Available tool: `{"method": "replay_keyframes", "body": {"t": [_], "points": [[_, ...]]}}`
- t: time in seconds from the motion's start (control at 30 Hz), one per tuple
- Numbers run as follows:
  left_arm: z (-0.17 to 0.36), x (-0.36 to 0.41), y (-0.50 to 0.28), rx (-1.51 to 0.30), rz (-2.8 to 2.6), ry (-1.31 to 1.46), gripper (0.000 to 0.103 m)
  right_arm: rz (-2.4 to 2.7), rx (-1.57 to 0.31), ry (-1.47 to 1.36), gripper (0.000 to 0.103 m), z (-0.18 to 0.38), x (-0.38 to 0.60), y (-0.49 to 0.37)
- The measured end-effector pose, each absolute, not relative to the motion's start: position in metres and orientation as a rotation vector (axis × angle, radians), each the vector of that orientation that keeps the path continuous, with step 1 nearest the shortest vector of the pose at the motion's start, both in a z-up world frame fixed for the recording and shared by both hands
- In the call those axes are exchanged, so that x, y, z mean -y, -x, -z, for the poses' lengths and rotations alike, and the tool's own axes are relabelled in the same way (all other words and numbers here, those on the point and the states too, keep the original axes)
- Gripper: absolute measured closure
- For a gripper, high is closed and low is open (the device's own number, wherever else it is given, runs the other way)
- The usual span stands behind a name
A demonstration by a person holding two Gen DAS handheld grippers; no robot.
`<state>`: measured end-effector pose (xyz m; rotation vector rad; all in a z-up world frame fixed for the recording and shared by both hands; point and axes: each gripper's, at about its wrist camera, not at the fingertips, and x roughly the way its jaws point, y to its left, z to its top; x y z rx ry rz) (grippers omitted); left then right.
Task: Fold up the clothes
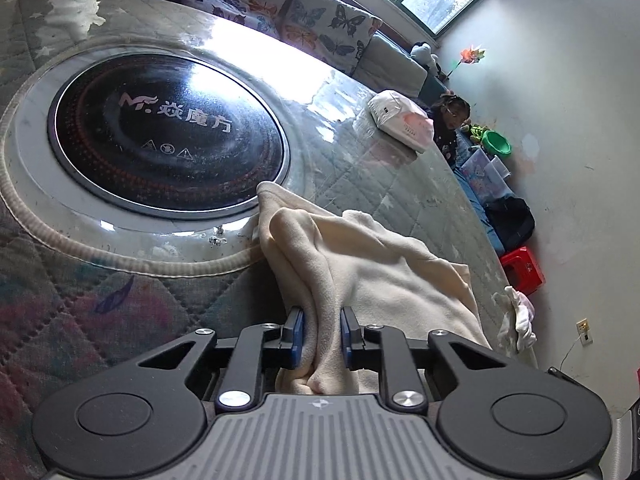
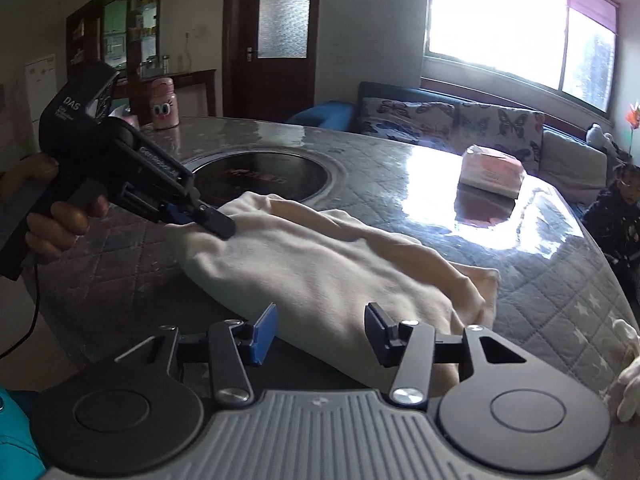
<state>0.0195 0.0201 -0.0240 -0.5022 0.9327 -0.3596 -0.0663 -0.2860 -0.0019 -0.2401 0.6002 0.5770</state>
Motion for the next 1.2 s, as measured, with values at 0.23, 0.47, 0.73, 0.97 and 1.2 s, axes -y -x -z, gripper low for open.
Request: {"method": "replay_keyframes", "body": {"t": [0.23,0.47,0.73,0.97,1.2], "points": [[0.034,-0.028,-0.024,-0.978,0.358,0.557,0.071,-0.593,-0.597,0.273,0.053,0.002,0.279,0.068],[0.035,-0.027,-0.027,-0.979,0.393,0.547,0.069,-0.378,-0.622,0.098,0.053,0.002,0.34,0.033],[0.033,-0.019,-0.031,-0.973,0.385,0.477,0.081,-0.285,-0.698,-0.162,0.056,0.024,0.39,-0.023],[0.025,-0.012,-0.036,-0.952,0.383,0.4,0.083,-0.297,-0.725,-0.151,0.084,0.04,0.377,-0.047],[0.01,-0.005,-0.051,-0.935,0.399,0.362,0.086,-0.3,-0.667,-0.087,0.093,0.016,0.365,-0.047]]}}
